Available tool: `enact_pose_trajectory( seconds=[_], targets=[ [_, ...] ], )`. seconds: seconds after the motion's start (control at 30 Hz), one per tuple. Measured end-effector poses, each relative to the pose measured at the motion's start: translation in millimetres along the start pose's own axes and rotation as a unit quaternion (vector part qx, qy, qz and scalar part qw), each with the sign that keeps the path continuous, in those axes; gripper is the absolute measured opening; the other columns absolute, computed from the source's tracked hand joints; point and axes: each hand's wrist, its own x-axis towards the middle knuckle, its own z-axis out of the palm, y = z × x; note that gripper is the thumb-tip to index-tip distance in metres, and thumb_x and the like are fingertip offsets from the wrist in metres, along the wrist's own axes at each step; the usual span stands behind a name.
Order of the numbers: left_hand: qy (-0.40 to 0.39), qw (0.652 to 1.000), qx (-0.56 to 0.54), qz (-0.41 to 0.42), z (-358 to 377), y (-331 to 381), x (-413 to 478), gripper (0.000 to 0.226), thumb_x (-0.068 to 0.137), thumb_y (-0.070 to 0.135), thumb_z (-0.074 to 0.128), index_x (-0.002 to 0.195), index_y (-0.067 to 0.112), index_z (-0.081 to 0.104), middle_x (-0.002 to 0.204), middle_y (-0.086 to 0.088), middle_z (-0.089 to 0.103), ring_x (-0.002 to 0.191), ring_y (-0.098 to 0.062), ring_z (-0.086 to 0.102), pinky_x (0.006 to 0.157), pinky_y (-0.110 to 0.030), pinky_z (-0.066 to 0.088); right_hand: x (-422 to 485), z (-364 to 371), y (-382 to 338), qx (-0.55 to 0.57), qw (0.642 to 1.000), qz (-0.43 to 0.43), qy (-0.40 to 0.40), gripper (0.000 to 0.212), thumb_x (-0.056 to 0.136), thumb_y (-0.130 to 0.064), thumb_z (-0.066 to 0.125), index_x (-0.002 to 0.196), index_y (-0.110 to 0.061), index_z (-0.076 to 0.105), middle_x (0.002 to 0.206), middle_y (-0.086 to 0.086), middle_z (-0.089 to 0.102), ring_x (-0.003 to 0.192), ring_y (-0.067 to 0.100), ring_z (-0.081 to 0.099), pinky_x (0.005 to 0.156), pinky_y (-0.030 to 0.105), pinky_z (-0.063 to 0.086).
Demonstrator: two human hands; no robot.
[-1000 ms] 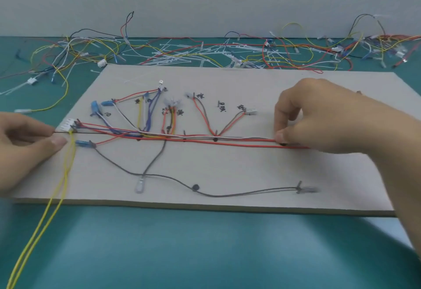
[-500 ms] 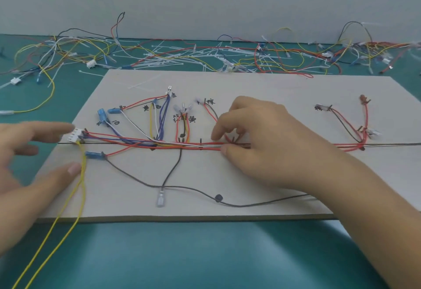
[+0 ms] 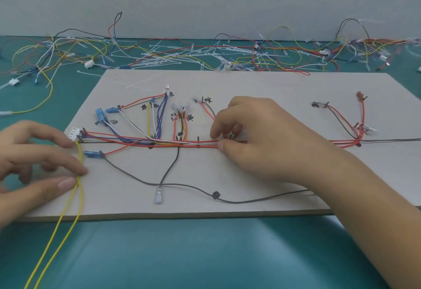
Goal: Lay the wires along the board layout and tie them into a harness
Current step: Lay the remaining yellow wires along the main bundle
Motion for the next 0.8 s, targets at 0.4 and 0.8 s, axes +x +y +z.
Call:
enact_pose_trajectory(
  seconds=[0.4, 0.8],
  targets=[
    [-0.16, 0.986, 0.034, 0.035, -71, 30, 33, 0.026, 0.077, 0.078, 0.06, 0.088, 0.056, 0.068, 0.132, 0.013, 0.046, 0.096, -0.002, 0.049, 0.081, -0.011, 0.037, 1, 2, 3, 0.012, 1.0, -0.004, 0.014, 0.014, 0.089, -0.02, 0.065, 0.094, -0.03, 0.074, 0.092, -0.012, 0.06, 0.088, 0.007, 0.059, 0.094, 0.041, 0.047],
    [-0.057, 0.991, 0.009, 0.119, -70, 54, 55, 0.02, 0.09, 0.061, 0.065, 0.107, 0.051, 0.07, 0.105, 0.009, 0.069, 0.087, -0.015, 0.061, 0.068, -0.02, 0.037, 1, 1, 5, 0.01, 1.0, -0.015, 0.011, 0.015, 0.088, -0.019, 0.067, 0.094, -0.03, 0.075, 0.091, -0.011, 0.061, 0.087, 0.007, 0.061, 0.086, 0.033, 0.05]
  ],
)
